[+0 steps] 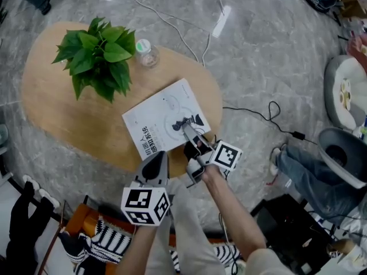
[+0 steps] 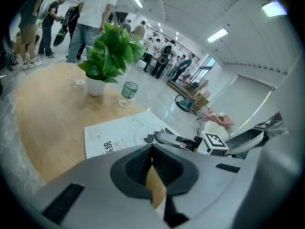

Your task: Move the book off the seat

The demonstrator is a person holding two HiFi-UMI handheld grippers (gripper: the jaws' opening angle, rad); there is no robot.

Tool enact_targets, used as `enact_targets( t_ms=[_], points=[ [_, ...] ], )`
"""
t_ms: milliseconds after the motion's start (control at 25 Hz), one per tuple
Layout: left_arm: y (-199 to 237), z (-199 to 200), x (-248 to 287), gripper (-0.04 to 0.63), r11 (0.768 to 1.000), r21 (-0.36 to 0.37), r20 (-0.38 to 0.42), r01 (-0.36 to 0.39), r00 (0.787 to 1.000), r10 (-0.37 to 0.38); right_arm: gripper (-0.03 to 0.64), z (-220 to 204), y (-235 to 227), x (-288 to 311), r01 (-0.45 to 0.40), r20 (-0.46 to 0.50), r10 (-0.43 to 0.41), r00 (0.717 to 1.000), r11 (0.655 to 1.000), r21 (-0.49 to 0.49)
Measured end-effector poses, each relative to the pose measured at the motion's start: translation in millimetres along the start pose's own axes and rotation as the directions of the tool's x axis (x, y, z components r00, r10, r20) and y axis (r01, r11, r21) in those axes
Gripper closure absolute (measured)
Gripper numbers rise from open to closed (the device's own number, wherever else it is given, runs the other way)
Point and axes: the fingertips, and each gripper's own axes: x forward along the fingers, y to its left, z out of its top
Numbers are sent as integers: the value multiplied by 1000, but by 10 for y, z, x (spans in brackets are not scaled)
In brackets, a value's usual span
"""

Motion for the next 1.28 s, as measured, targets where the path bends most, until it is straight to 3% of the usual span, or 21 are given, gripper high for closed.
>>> enact_targets(
  t_ms=[200, 360, 520, 640, 800, 920, 1120, 1280],
  points=[
    [9, -53, 25, 586, 1000, -4, -13, 1, 1000, -1, 571, 17, -98, 40, 52, 10, -52, 999, 998, -18],
    [-12, -81, 38, 586, 1000, -2, -19, 5, 1000, -5, 571, 98, -316, 4, 177, 59, -178, 982, 984, 17],
    [15, -129, 63, 586, 1000, -11, -31, 13, 999, -13, 556, 169, -422, -24, 323, 100, -318, 943, 946, -38],
    [45, -152, 56, 586, 1000, -13, -34, 10, 999, -10, 460, 203, -447, -63, 384, 125, -375, 918, 922, -52],
    [55, -183, 60, 586, 1000, -21, -39, 16, 999, -17, 453, 260, -608, -257, 498, 179, -487, 855, 867, -18],
    [49, -188, 49, 586, 1000, -20, -37, 19, 999, -19, 453, 263, -644, -362, 530, 197, -517, 833, 848, -11],
    [97, -217, 7, 586, 1000, -6, -36, 7, 999, -7, 453, 216, -576, -441, 536, 199, -519, 831, 844, -38],
    [147, -229, -76, 586, 1000, -13, -29, -9, 1000, 8, 453, 46, -493, -398, 549, 167, -527, 833, 825, -132]
  ],
)
